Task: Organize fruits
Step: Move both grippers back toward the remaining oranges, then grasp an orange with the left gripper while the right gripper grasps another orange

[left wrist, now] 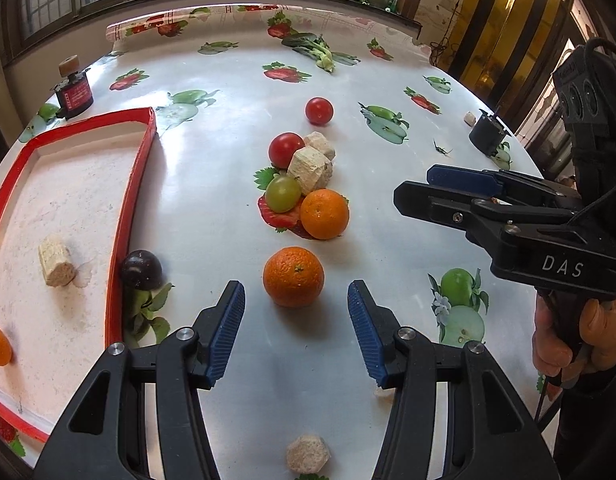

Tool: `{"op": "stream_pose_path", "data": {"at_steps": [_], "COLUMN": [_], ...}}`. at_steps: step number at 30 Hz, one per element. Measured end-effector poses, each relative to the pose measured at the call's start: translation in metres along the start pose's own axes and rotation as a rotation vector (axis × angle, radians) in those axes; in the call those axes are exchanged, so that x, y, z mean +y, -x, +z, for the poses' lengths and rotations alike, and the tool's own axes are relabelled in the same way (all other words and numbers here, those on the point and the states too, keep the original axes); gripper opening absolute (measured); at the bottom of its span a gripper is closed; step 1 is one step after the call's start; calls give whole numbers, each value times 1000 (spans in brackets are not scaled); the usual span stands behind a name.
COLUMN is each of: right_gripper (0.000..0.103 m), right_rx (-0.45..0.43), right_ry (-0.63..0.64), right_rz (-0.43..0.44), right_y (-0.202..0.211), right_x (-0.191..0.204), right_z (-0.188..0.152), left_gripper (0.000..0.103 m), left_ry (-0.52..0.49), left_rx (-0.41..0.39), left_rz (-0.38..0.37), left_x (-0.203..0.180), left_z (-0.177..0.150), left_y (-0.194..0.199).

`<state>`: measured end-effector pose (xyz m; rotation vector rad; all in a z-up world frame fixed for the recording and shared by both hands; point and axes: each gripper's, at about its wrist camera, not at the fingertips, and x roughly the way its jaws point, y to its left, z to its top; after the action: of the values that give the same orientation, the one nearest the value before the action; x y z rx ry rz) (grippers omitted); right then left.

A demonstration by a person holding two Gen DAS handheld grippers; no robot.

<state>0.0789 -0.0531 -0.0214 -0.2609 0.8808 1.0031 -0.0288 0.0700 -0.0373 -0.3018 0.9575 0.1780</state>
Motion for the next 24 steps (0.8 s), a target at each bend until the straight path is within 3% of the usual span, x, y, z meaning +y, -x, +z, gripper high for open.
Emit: {"op": "stream_pose_path", "data": {"at_steps": [5,6,7,14,19,24], "right_gripper": [61,61,60,58,39,34], "right_rx": [25,28,31,72,133,103], "right_ry": [-14,-15,-15,20,30,33], "right_rz": [13,16,18,52,46,39], "right_y": [-19,-22,-25,-46,-77,-71], "right_x": [-3,-2,-1,16,24,29], "right_z": [5,6,7,9,7,9], "left_gripper": [50,37,33,33,33,33], "left_ry": [20,24,25,49,52,58], "left_rx": [20,23,23,1,-19,-51], "left_rz": [-46,-45,-49,-44,-35,-29], "left_x": [4,5,7,26,32,38], "left_z": [6,6,5,-2,-5,-5], "left_y": [-19,-22,-23,-8,6,22]}}
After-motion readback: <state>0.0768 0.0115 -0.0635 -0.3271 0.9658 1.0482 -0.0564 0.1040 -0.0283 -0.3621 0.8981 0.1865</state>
